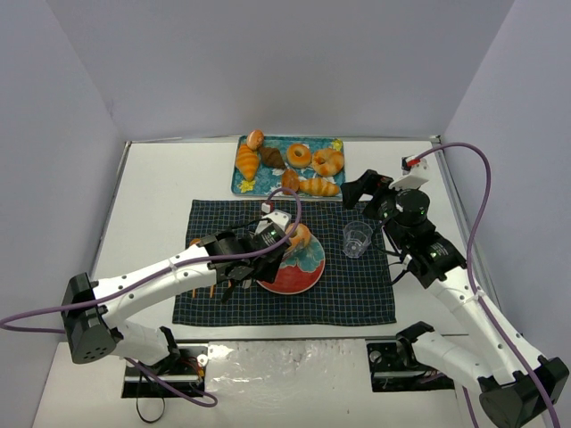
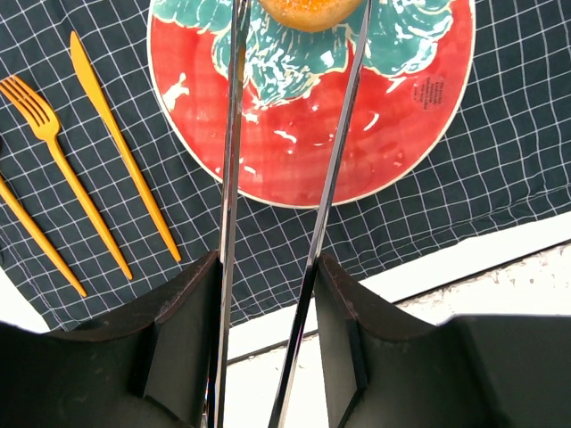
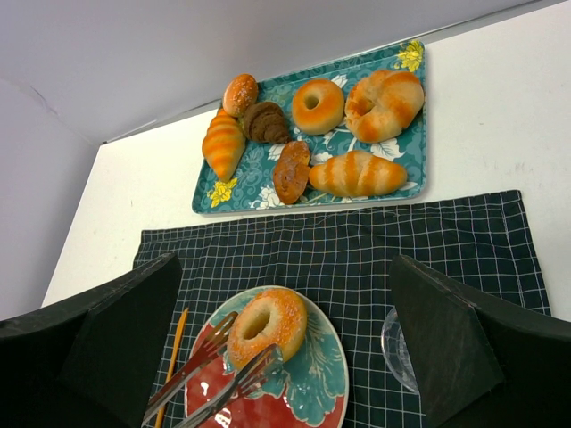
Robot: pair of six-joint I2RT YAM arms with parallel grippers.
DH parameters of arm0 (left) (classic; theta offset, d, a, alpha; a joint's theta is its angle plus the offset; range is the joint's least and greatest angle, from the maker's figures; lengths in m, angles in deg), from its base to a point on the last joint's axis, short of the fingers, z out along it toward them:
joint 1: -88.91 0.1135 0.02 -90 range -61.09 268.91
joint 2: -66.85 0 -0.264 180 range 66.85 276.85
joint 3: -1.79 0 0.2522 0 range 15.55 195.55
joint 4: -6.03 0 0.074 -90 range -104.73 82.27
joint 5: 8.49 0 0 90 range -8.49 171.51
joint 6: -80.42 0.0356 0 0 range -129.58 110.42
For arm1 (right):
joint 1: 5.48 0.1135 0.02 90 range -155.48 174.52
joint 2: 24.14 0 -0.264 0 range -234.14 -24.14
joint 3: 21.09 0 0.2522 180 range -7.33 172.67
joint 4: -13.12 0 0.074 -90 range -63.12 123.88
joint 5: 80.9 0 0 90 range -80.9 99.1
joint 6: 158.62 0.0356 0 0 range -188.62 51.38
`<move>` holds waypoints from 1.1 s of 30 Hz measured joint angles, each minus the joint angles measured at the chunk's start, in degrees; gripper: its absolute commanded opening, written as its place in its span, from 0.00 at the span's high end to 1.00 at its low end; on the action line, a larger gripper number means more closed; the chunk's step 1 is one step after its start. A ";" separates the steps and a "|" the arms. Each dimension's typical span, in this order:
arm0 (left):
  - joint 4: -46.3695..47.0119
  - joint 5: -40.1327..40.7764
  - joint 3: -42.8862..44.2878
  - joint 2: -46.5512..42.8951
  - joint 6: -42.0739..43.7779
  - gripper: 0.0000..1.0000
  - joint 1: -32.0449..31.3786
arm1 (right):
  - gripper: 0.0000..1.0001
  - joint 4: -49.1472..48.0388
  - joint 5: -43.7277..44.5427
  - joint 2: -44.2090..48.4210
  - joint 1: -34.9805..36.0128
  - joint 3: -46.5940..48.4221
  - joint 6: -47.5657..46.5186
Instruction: Place the bread
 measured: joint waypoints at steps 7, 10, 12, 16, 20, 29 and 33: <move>0.35 -0.02 -0.09 0.10 -0.83 0.60 -0.42 | 0.00 -0.02 0.02 -0.02 0.00 0.00 0.00; 0.51 -0.04 -0.15 0.24 -0.99 0.59 -0.64 | 0.00 -0.02 0.02 -0.02 0.02 0.00 0.00; 0.58 -0.04 -0.15 0.42 -1.06 0.58 -0.68 | 0.00 -0.02 0.04 -0.02 0.00 0.00 0.00; 0.70 -0.04 -0.16 0.91 -1.19 0.53 -0.70 | 0.00 0.00 0.02 -0.02 0.02 0.00 0.00; 0.78 -0.05 -0.16 1.29 -1.25 0.48 -0.72 | 0.00 -0.02 0.04 -0.02 0.00 0.00 0.00; 0.81 -0.03 -0.15 1.31 -1.99 0.47 -1.33 | 0.00 -0.02 0.04 -0.02 0.02 0.00 0.00; 0.67 0.03 -0.17 1.29 -2.24 0.47 -1.52 | 0.00 -0.02 0.04 -0.02 0.00 0.00 0.00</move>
